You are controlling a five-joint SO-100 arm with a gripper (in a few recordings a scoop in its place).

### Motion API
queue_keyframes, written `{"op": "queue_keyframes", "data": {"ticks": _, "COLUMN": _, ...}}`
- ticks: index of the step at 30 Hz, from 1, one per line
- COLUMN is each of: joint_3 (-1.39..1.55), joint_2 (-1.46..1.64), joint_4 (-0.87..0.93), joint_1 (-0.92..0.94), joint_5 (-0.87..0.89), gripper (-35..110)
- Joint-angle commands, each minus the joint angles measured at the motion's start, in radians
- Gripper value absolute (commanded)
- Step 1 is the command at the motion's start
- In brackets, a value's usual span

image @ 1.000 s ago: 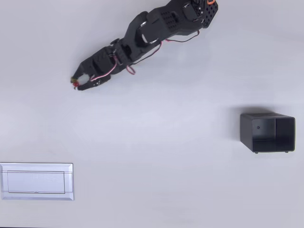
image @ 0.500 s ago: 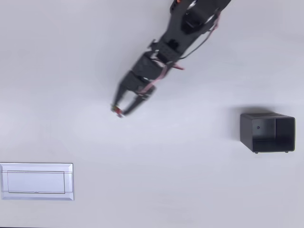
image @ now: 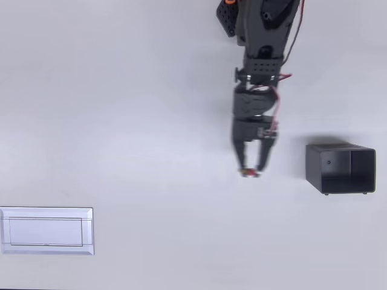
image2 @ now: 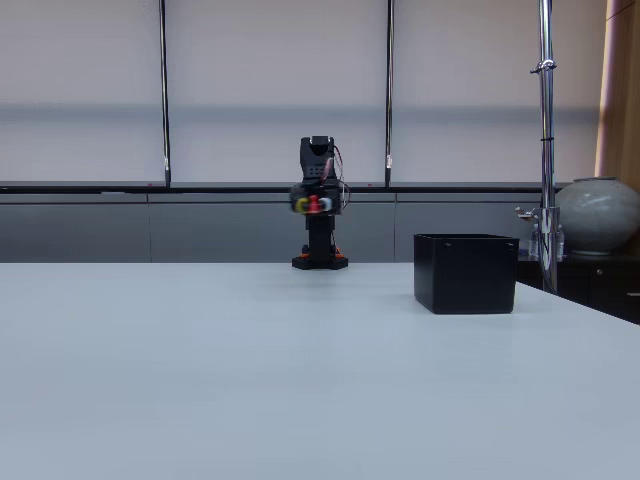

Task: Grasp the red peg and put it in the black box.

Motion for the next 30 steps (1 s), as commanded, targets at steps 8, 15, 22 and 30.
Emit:
{"op": "queue_keyframes", "data": {"ticks": 8, "joint_3": 0.147, "joint_2": 0.081, "joint_4": -0.1, "joint_1": -0.262, "joint_5": 0.037, "gripper": 0}}
{"op": "queue_keyframes", "data": {"ticks": 15, "joint_3": 0.305, "joint_2": 0.242, "joint_4": -0.115, "joint_1": -0.337, "joint_5": 0.061, "gripper": 0}}
{"op": "queue_keyframes", "data": {"ticks": 22, "joint_3": 0.399, "joint_2": 0.388, "joint_4": -0.123, "joint_1": -0.387, "joint_5": 0.057, "gripper": 0}}
{"op": "queue_keyframes", "data": {"ticks": 30, "joint_3": 0.457, "joint_2": 0.471, "joint_4": -0.133, "joint_1": -0.39, "joint_5": 0.064, "gripper": 0}}
